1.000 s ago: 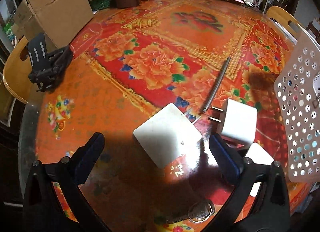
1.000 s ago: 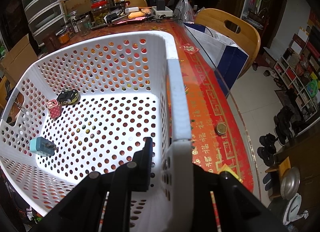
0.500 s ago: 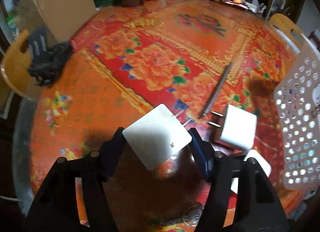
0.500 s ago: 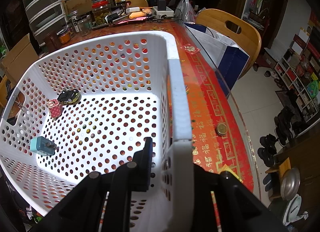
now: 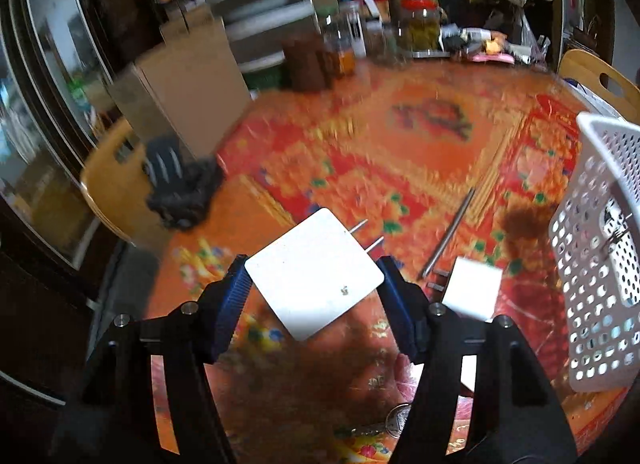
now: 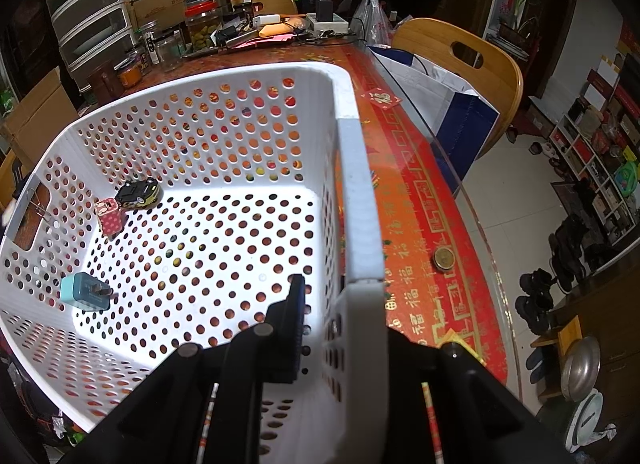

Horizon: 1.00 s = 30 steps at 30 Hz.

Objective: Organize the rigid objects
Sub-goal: 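Grasp the white square charger with the left gripper, then carry the white square charger into the basket and open the left gripper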

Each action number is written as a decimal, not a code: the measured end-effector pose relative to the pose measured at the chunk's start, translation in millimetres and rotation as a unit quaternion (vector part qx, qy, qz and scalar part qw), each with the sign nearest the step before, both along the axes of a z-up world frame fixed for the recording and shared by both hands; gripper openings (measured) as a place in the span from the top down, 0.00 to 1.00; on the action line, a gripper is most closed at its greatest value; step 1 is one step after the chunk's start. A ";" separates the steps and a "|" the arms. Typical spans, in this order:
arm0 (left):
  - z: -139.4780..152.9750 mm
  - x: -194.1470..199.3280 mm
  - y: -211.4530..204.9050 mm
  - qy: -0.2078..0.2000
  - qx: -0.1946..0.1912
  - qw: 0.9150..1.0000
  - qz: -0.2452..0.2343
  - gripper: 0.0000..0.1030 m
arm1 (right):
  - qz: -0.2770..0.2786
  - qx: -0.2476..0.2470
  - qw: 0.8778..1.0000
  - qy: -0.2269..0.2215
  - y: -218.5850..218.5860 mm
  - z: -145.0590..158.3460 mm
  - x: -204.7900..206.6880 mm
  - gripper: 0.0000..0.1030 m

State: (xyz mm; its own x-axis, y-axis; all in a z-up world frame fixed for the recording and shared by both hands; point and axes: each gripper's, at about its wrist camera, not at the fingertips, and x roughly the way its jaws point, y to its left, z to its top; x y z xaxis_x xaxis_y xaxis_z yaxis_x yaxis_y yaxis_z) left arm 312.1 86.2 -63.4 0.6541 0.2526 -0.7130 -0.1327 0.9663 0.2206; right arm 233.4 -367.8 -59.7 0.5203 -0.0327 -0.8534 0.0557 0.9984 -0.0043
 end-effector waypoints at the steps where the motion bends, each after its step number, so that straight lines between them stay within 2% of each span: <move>1: 7.6 -1.8 -3.8 -0.006 0.003 1.000 -0.005 0.41 | 0.000 0.000 1.000 0.000 0.1 0.0 0.0 0.86; 5: 39.4 -7.5 -26.4 -0.028 0.012 0.999 -0.032 0.41 | 0.001 -0.001 1.000 0.001 0.9 0.3 0.2 0.86; 10: 75.8 -15.6 -74.5 -0.059 0.027 0.995 -0.082 0.41 | 0.001 0.000 1.000 0.001 1.0 0.2 0.3 0.86; 16: 99.4 -22.1 -139.7 -0.081 0.054 0.986 -0.132 0.41 | 0.001 -0.001 1.000 0.002 1.1 -0.1 0.9 0.86; 22: 106.3 -36.7 -207.4 -0.078 0.070 0.976 -0.190 0.40 | 0.000 0.001 1.000 0.001 0.7 -0.4 2.0 0.86; 25: 99.5 -39.8 -237.6 -0.055 0.067 0.971 -0.221 0.40 | 0.000 0.001 1.000 0.001 0.7 -0.3 2.1 0.86; 30: 77.2 -40.6 -272.7 -0.031 0.079 0.966 -0.244 0.40 | 0.000 0.002 1.000 -0.001 0.2 -0.8 2.3 0.86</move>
